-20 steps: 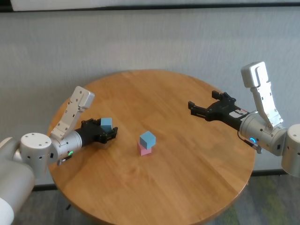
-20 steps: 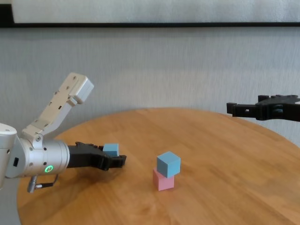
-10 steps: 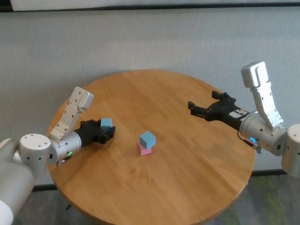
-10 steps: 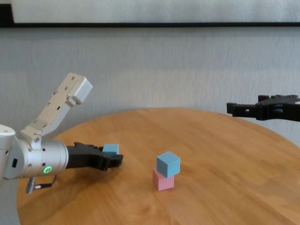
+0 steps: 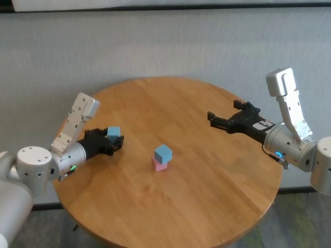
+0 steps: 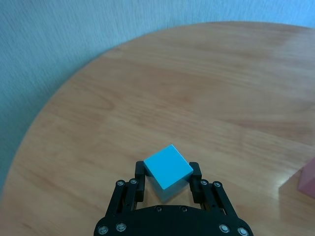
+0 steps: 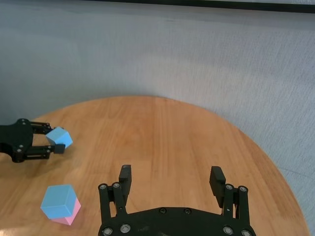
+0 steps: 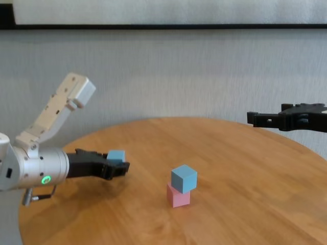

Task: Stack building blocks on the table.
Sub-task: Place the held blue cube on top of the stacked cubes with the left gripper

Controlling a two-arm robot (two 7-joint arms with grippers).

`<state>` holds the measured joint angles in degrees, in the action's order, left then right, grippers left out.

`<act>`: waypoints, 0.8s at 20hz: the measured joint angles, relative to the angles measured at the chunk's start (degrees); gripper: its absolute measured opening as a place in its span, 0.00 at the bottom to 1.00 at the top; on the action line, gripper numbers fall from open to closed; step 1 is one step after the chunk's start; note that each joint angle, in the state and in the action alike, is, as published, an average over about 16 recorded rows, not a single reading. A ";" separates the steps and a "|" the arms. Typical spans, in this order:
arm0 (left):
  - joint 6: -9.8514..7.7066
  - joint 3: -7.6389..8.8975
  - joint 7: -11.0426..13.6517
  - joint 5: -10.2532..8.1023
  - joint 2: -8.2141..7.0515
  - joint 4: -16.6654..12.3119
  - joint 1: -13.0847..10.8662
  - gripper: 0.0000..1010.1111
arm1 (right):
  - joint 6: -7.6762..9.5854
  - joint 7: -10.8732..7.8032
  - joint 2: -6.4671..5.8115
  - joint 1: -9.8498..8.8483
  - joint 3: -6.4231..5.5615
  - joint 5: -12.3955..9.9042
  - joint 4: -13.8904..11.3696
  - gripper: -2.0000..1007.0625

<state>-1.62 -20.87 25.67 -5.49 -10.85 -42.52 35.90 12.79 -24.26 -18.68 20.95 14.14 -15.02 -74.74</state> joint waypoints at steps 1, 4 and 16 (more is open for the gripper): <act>-0.47 0.03 -0.09 0.01 -0.38 -1.57 -0.57 0.54 | 0.00 0.00 0.00 0.00 0.00 0.00 0.00 1.00; -2.20 0.06 -0.33 0.00 -1.76 -7.18 -2.64 0.54 | 0.00 0.00 0.00 0.00 0.00 0.00 0.00 1.00; -9.05 -1.08 0.38 -1.16 -7.90 -30.98 -12.13 0.54 | 0.00 0.00 0.00 0.00 0.00 0.00 0.00 1.00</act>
<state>-10.67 -21.95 26.06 -6.65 -18.74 -73.50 23.77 12.79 -24.26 -18.68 20.95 14.14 -15.02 -74.74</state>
